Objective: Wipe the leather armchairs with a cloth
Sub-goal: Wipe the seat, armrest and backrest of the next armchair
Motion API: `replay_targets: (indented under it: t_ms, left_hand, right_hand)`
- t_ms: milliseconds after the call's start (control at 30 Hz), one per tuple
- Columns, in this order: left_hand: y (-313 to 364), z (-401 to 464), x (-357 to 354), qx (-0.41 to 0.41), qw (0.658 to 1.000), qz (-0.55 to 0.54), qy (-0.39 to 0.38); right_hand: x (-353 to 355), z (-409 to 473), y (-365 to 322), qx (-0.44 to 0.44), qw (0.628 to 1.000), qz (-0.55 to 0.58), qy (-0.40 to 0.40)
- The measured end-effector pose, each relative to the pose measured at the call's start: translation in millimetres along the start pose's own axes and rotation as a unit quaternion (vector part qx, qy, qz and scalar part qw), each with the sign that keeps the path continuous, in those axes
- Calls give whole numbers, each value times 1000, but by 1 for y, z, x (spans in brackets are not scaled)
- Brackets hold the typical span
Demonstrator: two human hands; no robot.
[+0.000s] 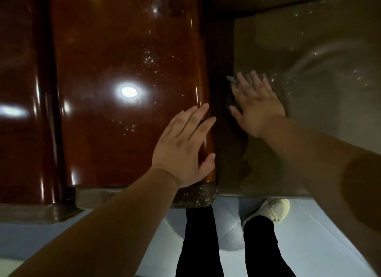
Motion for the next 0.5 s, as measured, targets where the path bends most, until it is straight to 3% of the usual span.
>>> replay_targets:
  t_ms: [67,100,233,300,333,400,467,500]
  left_hand:
    - [-4,0,1,11,1000,4,1]
    - [-6,0,1,18,1000,9,-1]
    - [-6,-1,2,39,999,12,0]
    - [-6,0,3,39,999,6,2]
    - [-6,0,2,38,999,6,0]
    - [-7,-1,-1,40,999,2,-10]
    - [-8,-1,-4,45,999,1,-19]
    - [-8,0,-4,44,999,2,-23]
  right_hand:
    - [2,-5,-11,-38,999,21,-6]
    - [-6,-19,-26,-16,1000,15,-12]
    - [-42,-90,-81,222,974,-47,-10]
    - [-38,-70,-60,265,961,-75,-3]
    - [-30,-51,-43,237,968,-78,12]
    - [-10,-14,0,95,995,-34,23]
    - [0,0,23,-51,998,26,28]
    - [1,-4,16,-85,996,34,23]
Point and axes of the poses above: each hand's wrist, its own z-axis towards the middle knuckle, its own x-axis out of the back of the hand, y = z × x, the point moved 10 cm from there along z, towards the middle knuckle, and after that the axes turned 9 degrees about -z, right-handed, at the moved point
